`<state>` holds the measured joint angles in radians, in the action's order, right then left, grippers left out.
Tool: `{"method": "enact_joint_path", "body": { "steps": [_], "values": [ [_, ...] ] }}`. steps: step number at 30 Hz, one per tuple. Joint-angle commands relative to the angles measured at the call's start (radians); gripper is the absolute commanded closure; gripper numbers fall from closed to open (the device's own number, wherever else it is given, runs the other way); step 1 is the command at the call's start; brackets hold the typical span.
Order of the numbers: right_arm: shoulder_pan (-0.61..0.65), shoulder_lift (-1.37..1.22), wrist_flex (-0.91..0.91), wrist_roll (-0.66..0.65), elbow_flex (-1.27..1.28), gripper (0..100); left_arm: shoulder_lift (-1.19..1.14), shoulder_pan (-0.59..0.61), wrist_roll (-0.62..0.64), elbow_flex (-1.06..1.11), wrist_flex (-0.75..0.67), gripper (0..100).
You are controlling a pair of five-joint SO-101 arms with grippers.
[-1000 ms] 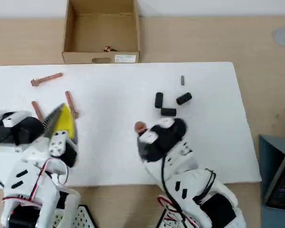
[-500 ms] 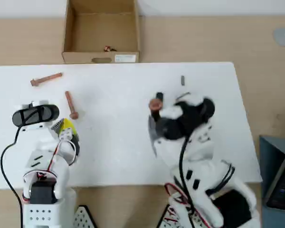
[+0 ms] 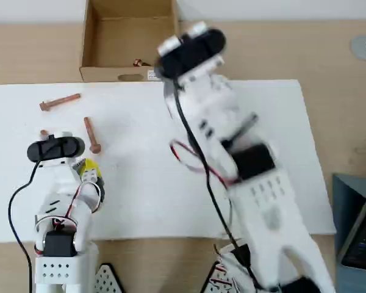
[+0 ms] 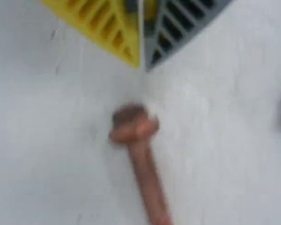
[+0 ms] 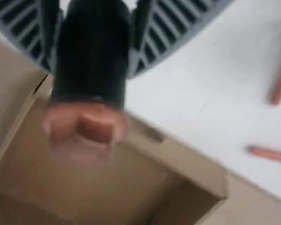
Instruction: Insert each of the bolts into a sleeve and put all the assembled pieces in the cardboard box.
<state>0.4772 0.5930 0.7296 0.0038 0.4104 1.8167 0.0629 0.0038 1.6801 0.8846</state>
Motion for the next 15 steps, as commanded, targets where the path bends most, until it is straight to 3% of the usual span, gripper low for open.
{"method": "enact_joint_path", "body": {
  "steps": [1, 15],
  "values": [
    [-0.016, -0.173, -0.129, -0.068, -0.153, 98.9, 0.007, 0.011, 0.009, 0.014, 0.015, 100],
    [-0.051, -0.944, -0.259, -0.265, -0.748, 98.8, 0.007, 0.052, 0.075, 0.012, 0.018, 100]
  ]
}}
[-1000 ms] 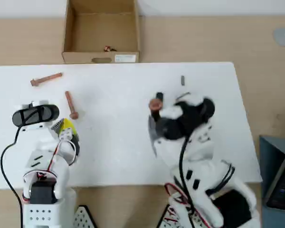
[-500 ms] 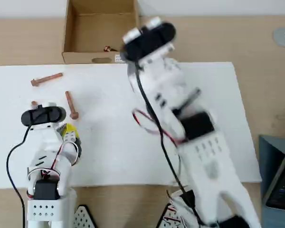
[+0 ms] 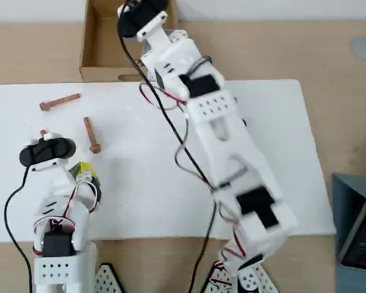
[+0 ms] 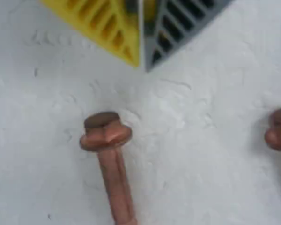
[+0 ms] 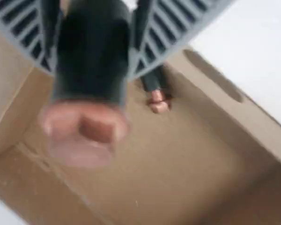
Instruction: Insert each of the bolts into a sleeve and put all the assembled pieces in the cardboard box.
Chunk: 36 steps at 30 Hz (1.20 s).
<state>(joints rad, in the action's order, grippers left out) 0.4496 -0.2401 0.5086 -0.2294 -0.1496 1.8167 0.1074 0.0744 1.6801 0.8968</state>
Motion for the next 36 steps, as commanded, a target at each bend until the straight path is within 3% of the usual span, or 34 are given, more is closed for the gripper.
{"method": "enact_joint_path", "body": {
  "steps": [1, 11, 19, 23, 36],
  "values": [
    [-0.033, -0.166, -0.038, -0.046, -0.242, 98.8, 0.007, 0.008, 0.006, 0.012, 0.008, 100],
    [-0.074, -0.653, 0.009, -0.276, -0.792, 98.6, 0.007, 0.008, 0.006, 0.012, 0.008, 100],
    [-0.074, -0.868, 0.192, -0.299, -1.129, 96.5, 0.007, 0.008, 0.006, 0.012, 0.008, 100],
    [-0.074, -0.923, 0.253, -0.299, -1.213, 88.5, 0.007, 0.008, 0.006, 0.012, 0.008, 100],
    [-0.074, -0.947, 0.265, -0.298, -1.251, 88.2, 0.007, 0.008, 0.008, 0.012, 0.008, 100]
  ]
}}
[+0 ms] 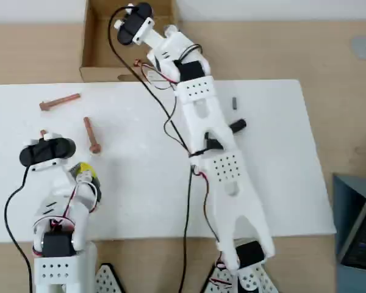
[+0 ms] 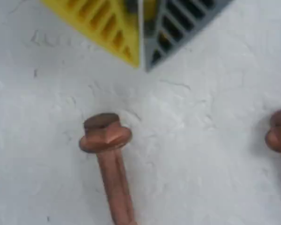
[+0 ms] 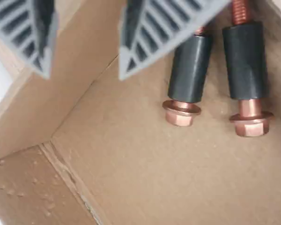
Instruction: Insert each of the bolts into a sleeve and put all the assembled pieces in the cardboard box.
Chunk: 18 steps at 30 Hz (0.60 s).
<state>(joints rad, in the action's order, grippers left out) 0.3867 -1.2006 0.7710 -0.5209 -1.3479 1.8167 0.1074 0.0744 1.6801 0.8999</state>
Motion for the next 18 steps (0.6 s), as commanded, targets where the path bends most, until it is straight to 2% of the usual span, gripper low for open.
{"method": "enact_joint_path", "body": {
  "steps": [1, 6, 15, 18],
  "values": [
    [-0.012, 0.016, 0.005, -0.005, -0.053, 88.2, 0.007, 0.008, 0.008, 0.012, 0.005, 100],
    [-0.015, 0.047, 0.046, -0.003, -0.087, 88.2, 0.007, 0.008, 0.009, 0.012, 0.005, 100],
    [-0.015, 0.131, 0.399, -0.002, -0.321, 88.2, 0.007, 0.008, 0.009, 0.012, 0.005, 100],
    [-0.016, 0.189, 0.494, -0.002, -0.321, 88.2, 0.007, 0.008, 0.009, 0.012, 0.005, 100]
  ]
}}
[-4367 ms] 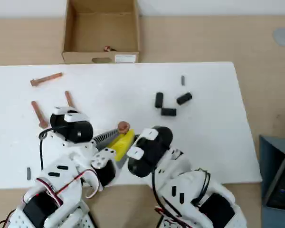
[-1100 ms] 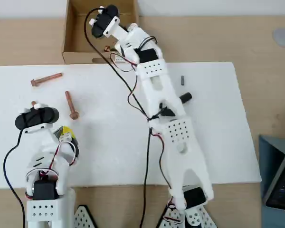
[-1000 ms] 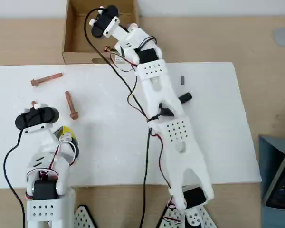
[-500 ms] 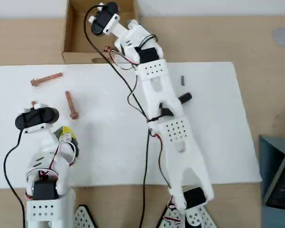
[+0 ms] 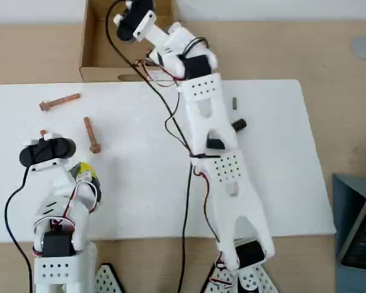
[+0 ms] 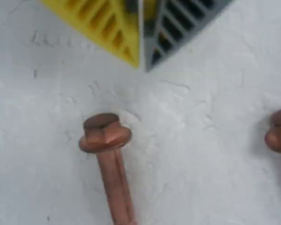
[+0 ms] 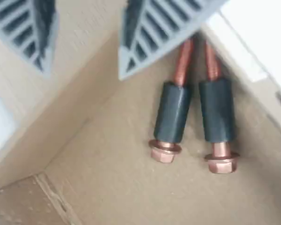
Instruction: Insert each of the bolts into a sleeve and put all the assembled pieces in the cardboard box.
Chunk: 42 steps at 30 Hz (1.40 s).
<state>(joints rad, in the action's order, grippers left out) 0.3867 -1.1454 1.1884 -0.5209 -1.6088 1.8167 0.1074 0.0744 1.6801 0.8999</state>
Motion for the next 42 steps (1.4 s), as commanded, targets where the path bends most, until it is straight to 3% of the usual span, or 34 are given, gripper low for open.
{"method": "enact_joint_path", "body": {
  "steps": [1, 20, 26, 42],
  "values": [
    [-0.021, 0.160, 0.112, 0.000, -0.061, 88.2, 0.007, 0.008, 0.009, 0.012, 0.005, 100],
    [-0.027, 0.575, 0.591, 0.163, -0.059, 88.2, 0.007, 0.008, 0.009, 0.012, 0.005, 100],
    [-0.028, 0.685, 0.601, 0.219, -0.033, 88.2, 0.007, 0.008, 0.009, 0.012, 0.005, 100],
    [-0.200, 1.194, 0.600, 0.485, 0.912, 88.2, 0.007, 0.008, 0.011, 0.012, 0.005, 100]
  ]
}}
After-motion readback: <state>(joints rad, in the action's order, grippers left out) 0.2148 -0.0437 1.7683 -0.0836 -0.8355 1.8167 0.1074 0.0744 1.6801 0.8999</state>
